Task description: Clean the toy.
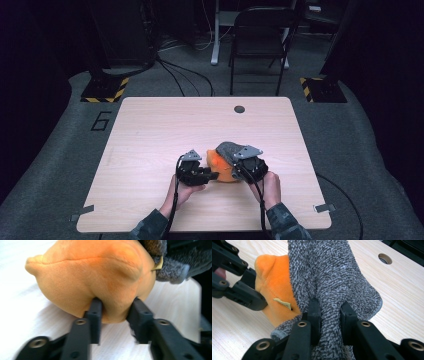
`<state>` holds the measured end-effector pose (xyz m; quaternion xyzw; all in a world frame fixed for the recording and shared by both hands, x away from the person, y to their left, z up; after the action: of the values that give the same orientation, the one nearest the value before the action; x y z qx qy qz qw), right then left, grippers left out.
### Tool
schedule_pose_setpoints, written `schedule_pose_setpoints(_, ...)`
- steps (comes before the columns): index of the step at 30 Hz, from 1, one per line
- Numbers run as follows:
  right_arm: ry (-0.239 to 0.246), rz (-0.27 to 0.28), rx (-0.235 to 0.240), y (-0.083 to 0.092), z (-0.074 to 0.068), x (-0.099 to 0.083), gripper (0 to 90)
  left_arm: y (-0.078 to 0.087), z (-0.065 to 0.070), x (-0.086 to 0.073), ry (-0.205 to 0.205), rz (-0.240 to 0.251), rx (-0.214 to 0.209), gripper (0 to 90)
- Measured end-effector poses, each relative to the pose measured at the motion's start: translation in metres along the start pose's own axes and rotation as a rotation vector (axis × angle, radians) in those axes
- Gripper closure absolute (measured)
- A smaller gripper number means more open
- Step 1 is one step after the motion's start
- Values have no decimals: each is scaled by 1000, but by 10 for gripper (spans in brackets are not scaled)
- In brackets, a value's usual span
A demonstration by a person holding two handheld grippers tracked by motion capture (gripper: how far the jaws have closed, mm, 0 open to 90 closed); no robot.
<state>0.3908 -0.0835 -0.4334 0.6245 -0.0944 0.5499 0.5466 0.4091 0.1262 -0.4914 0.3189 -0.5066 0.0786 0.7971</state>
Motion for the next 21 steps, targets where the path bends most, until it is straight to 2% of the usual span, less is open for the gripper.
schedule_pose_setpoints(3, -17, 2, 1, 0, 2, 0, 752, 2, 5, 1, -66, -7, 35, 497)
schedule_pose_setpoints(5, -7, 5, 8, -1, 3, 0, 753, 4, 8, 2, -107, -4, 71, 422)
schedule_pose_setpoints(6, -21, -2, 8, 0, 3, 0, 753, 7, 10, 4, -170, -4, 100, 385)
schedule_pose_setpoints(7, 4, -5, 19, 0, 5, 1, 753, 9, 12, 4, -203, -1, 113, 363)
schedule_pose_setpoints(8, -2, -5, 18, 0, 4, 1, 753, 10, 13, 5, -241, 0, 143, 346)
schedule_pose_setpoints(10, -14, 4, 17, -1, 4, 1, 753, 13, 14, 4, -317, -4, 170, 285)
schedule_pose_setpoints(11, -15, 3, 17, -1, 4, 2, 753, 12, 14, 3, -339, -9, 185, 261)
schedule_pose_setpoints(15, -23, 1, 21, -2, 5, 2, 754, 5, 11, -4, -426, -37, 183, 182)
schedule_pose_setpoints(17, -20, 2, 23, -2, 6, 2, 754, 0, 10, -9, -474, -57, 190, 187)
schedule_pose_setpoints(18, -35, -8, 25, -2, 5, 2, 753, -3, 9, -11, -489, -66, 191, 175)
schedule_pose_setpoints(21, -21, 3, 29, -3, 7, 2, 754, -12, 5, -17, -534, -89, 209, 175)
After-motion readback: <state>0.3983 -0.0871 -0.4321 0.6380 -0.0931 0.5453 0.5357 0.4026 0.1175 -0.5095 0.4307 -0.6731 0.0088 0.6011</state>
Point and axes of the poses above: each handheld gripper's, and its own axes: y roughly backward along the jaws, x roughly out of its top, z roughly to its right, the point moved 1 cm from there along -y, roughly forward along the jaws, and after that the axes turned 8 degrees about z, right-handed, at the moved point
